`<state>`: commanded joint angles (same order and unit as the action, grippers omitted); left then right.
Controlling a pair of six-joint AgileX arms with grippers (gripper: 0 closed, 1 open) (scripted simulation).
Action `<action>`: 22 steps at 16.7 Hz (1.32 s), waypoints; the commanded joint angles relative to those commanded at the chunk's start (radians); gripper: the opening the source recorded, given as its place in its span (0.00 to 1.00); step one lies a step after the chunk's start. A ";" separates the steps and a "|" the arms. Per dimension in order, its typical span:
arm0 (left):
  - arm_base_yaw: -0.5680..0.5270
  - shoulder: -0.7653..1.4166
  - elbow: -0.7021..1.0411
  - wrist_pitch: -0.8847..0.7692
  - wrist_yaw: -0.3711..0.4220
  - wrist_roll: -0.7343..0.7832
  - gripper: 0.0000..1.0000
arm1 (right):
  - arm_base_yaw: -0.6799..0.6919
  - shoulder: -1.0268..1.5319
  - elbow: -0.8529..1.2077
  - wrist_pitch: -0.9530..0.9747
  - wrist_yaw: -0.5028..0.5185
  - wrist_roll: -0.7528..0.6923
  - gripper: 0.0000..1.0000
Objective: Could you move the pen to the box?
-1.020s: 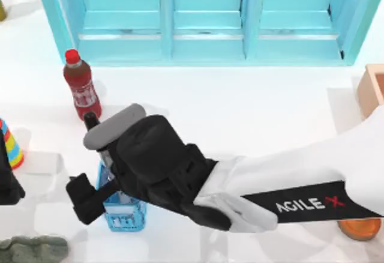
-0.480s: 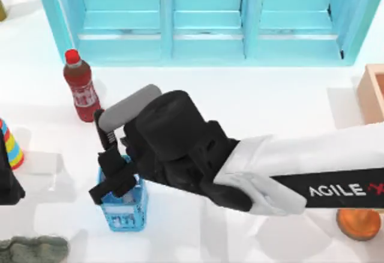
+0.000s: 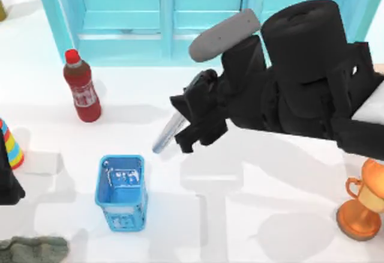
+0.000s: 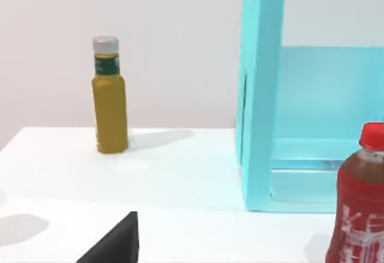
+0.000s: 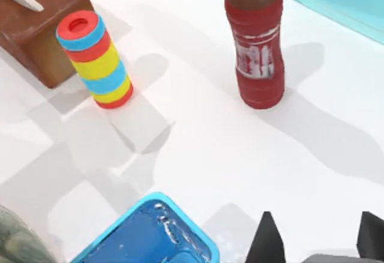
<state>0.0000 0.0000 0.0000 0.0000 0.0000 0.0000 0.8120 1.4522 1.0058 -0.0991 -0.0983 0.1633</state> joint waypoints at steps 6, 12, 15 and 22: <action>0.000 0.000 0.000 0.000 0.000 0.000 1.00 | -0.039 -0.079 -0.023 -0.078 -0.036 -0.018 0.00; 0.000 0.000 0.000 0.000 0.000 0.000 1.00 | -0.140 -0.074 0.019 -0.171 -0.058 -0.090 0.00; 0.000 0.000 0.000 0.000 0.000 0.000 1.00 | -0.312 -0.087 0.073 -0.306 -0.093 -0.197 0.00; 0.000 0.000 0.000 0.000 0.000 0.000 1.00 | -0.893 -0.177 0.206 -0.688 -0.207 -0.500 0.00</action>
<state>0.0000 0.0000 0.0000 0.0000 0.0000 0.0000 -0.0806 1.2756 1.2118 -0.7874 -0.3053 -0.3365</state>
